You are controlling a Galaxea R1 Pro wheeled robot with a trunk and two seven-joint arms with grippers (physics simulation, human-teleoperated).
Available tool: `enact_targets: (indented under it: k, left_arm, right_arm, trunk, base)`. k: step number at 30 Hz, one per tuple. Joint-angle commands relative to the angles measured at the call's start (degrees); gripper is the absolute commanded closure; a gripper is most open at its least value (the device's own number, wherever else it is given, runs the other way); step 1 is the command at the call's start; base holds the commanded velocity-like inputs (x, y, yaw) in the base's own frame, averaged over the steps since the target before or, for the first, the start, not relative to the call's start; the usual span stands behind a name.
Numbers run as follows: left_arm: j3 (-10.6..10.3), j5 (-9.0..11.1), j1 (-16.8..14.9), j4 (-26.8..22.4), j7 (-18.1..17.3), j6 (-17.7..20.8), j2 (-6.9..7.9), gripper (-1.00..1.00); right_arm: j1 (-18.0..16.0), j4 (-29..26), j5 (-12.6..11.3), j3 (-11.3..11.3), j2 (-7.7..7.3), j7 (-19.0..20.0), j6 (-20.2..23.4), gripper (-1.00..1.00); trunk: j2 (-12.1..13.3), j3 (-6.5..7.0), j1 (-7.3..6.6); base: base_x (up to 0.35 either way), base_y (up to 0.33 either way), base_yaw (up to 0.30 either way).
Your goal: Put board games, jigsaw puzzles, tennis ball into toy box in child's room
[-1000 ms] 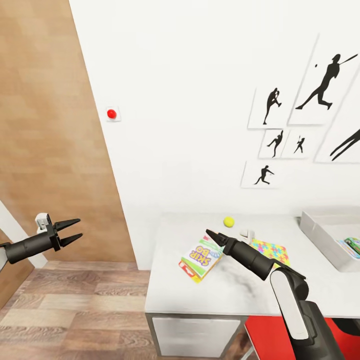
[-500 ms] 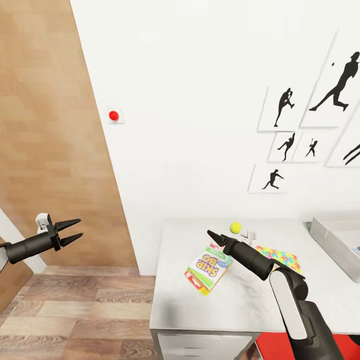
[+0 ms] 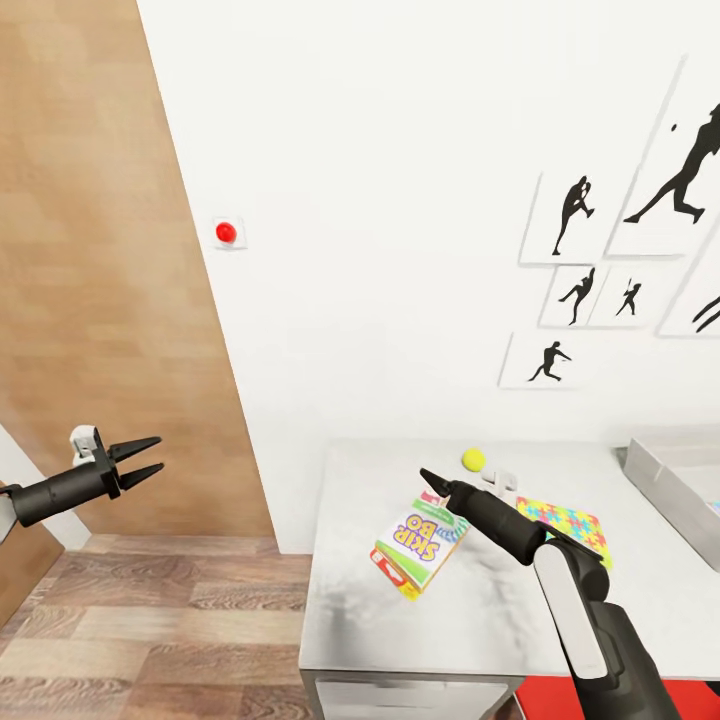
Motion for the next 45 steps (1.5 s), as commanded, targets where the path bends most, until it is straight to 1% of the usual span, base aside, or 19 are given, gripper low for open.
enact_targets:
  k: [1, 3, 4, 6, 7, 8, 9, 10, 11, 15, 16, 18, 19, 22, 24, 26, 33, 45]
  left_arm:
    - [-0.05, 0.11, -0.05, 0.02, -0.08, 0.3, 0.0, -1.0]
    - [-0.27, 0.0, -0.05, 0.02, 0.13, 0.23, -0.01, -1.0]
    - [-0.43, -0.14, -0.05, 0.0, 0.25, 0.19, -0.02, -1.0]
    - [-0.78, -0.57, -0.05, -0.02, 0.46, 0.16, -0.02, -1.0]
    - [-1.14, -1.03, -0.05, -0.04, 0.66, 0.18, -0.04, -1.0]
    - [-1.35, -1.36, -0.05, -0.05, 0.8, 0.18, -0.06, -1.0]
    - [-1.86, -2.19, -0.05, -0.09, 1.18, 0.19, -0.08, -1.0]
    - [-2.16, -2.67, -0.05, -0.16, 1.43, 0.2, -0.1, -1.0]
    - [-2.73, -3.69, -0.08, -0.25, 2.06, 0.2, -0.17, -1.0]
    - [-3.5, -5.34, -0.27, -0.35, 3.78, 0.21, -0.49, -1.0]
    - [-3.72, -5.83, -0.37, -0.4, 4.98, 0.18, -0.78, -1.0]
    - [-3.87, -6.15, -0.44, -0.49, 6.52, 0.11, -1.21, -1.0]
    - [-3.96, -6.35, -0.49, -0.74, 8.51, -0.16, -1.79, -1.0]
    - [-4.06, -6.49, -0.54, -1.4, 11.74, -0.95, -2.55, -1.0]
    - [-4.16, -6.56, -0.57, -2.82, 15.35, -1.94, -3.16, -1.0]
    - [-4.26, -6.59, -0.57, -3.28, 16.25, -2.18, -3.3, -1.0]
    - [-4.37, -6.61, -0.58, -3.71, 17.09, -2.43, -3.44, -1.0]
    - [-4.39, -6.56, -0.58, -3.83, 17.2, -2.51, -3.45, -1.0]
  right_arm:
    - [-0.06, -0.04, -0.09, -0.09, 0.05, 0.11, 0.37, -1.0]
    - [-0.06, -0.15, -0.02, -0.07, 0.17, -0.78, 0.4, -1.0]
    - [-0.07, -0.19, 0.01, -0.11, 0.24, -2.1, 0.59, -1.0]
    - [-0.11, -0.39, 0.14, -0.14, 0.33, -6.05, 0.96, -1.0]
    - [-0.12, -0.54, 0.19, -0.13, 0.37, -9.88, 1.29, -1.0]
    - [-0.12, -0.62, 0.21, -0.09, 0.4, -12.0, 1.49, -1.0]
    - [-0.13, -0.76, 0.21, 0.26, 0.42, -16.34, 1.95, -1.0]
    - [-0.13, -0.83, 0.21, 0.64, 0.44, -18.4, 2.16, -1.0]
    - [-0.11, -0.93, 0.16, 1.81, 0.46, -22.09, 2.46, -1.0]
    - [-0.08, -1.01, 0.13, 5.12, 0.48, -27.06, 2.44, -1.0]
    - [-0.07, -1.03, 0.14, 6.86, 0.49, -28.5, 2.31, -1.0]
    - [-0.06, -1.06, 0.16, 8.36, 0.49, -29.45, 2.16, -1.0]
    - [-0.06, -1.07, 0.18, 9.47, 0.5, -30.06, 2.04, -1.0]
    - [-0.06, -1.05, 0.16, 10.46, 0.54, -30.57, 1.81, -1.0]
    - [-0.06, -1.03, 0.14, 11.21, 0.51, -30.9, 1.26, -1.0]
    - [-0.06, -1.02, 0.13, 11.41, 0.51, -30.94, 1.02, -1.0]
    - [-0.06, -1.02, -0.05, 11.58, 0.5, -30.97, 0.67, -1.0]
    - [-0.06, -0.94, -0.52, 11.25, 0.42, -30.81, 0.63, -1.0]
  trunk:
    - [-0.12, -0.12, 0.03]
    - [-0.12, -0.12, 0.03]
    - [-0.12, -0.12, 0.03]
    - [-0.12, -0.12, 0.03]
    - [-0.12, -0.12, 0.03]
    - [-0.12, -0.12, 0.03]
    - [-0.12, -0.12, 0.03]
    - [-0.12, -0.12, 0.03]
    - [-0.12, -0.12, 0.03]
    - [-0.12, -0.12, 0.03]
    - [-0.12, -0.12, 0.03]
    - [-0.12, -0.12, 0.03]
    - [-0.12, -0.12, 0.03]
    - [-0.12, -0.12, 0.03]
    - [-0.12, -0.12, 0.03]
    - [-0.12, -0.12, 0.03]
    - [-0.12, -0.12, 0.03]
    - [-0.12, -0.12, 0.03]
  base:
    - [0.002, 0.0, 0.0]
    - [0.001, 0.0, 0.0]
    - [0.0, 0.0, 0.0]
    - [0.0, 0.0, 0.0]
    - [0.0, 0.0, 0.0]
    - [0.0, 0.0, 0.0]
    - [0.0, 0.0, 0.0]
    - [0.0, 0.0, 0.0]
    - [0.0, 0.0, 0.0]
    - [0.0, 0.0, 0.0]
    - [0.0, 0.0, 0.0]
    - [0.0, 0.0, 0.0]
    - [0.0, 0.0, 0.0]
    - [0.0, 0.0, 0.0]
    - [0.0, 0.016, 0.0]
    - [0.0, 0.103, 0.0]
    - [0.059, 0.191, 0.0]
    - [0.014, 0.024, 0.0]
